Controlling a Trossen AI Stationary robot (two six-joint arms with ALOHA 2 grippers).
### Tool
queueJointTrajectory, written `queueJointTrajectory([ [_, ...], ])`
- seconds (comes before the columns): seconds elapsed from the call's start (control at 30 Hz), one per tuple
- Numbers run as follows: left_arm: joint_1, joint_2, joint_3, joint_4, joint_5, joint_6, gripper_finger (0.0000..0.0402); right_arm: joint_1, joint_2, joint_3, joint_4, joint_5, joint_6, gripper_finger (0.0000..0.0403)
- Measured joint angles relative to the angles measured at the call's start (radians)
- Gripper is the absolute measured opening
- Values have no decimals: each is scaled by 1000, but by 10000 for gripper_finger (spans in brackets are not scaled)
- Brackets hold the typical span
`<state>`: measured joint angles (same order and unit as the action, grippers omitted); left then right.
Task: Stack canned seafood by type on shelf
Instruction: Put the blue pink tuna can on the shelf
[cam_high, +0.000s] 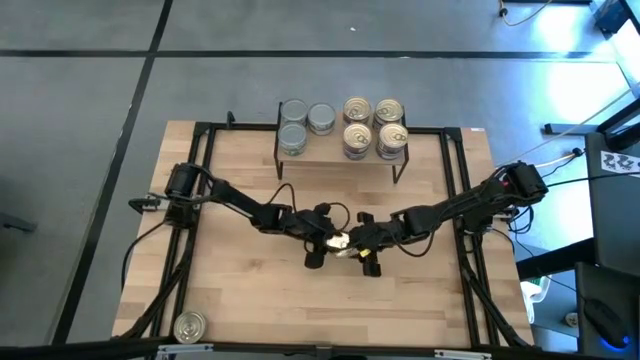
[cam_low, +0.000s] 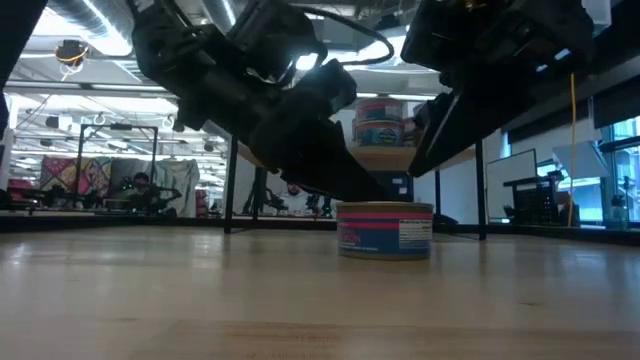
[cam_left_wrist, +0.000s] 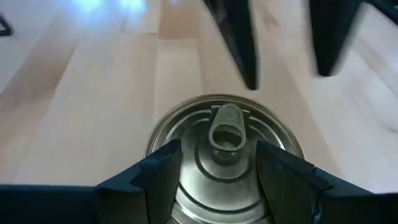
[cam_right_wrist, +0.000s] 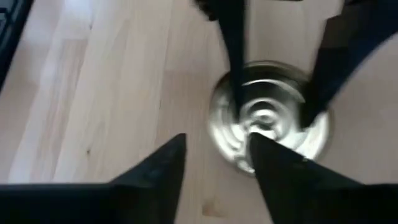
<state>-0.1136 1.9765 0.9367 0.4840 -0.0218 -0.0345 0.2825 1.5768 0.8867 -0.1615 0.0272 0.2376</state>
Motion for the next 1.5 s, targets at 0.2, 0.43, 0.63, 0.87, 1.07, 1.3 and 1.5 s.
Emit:
queueJointTrajectory([
  [0.2,25,6,0,-2,-2,12,208,18,37,2,37,-3,-44,283],
  [0.43,76,74,5,71,102,-97,208,93,100,2,82,190,-201,338],
  [0.63,112,91,-3,106,152,-173,207,141,105,2,62,383,-285,333],
  [0.87,124,93,-8,130,178,-210,207,158,105,2,-8,528,-297,324],
  [1.07,124,93,-8,132,178,-212,207,180,130,3,-20,547,-295,324],
  [1.3,123,93,-9,135,175,-218,207,230,214,3,-5,714,-297,324],
  [1.5,123,93,-9,136,175,-218,207,226,300,5,58,811,-362,324],
])
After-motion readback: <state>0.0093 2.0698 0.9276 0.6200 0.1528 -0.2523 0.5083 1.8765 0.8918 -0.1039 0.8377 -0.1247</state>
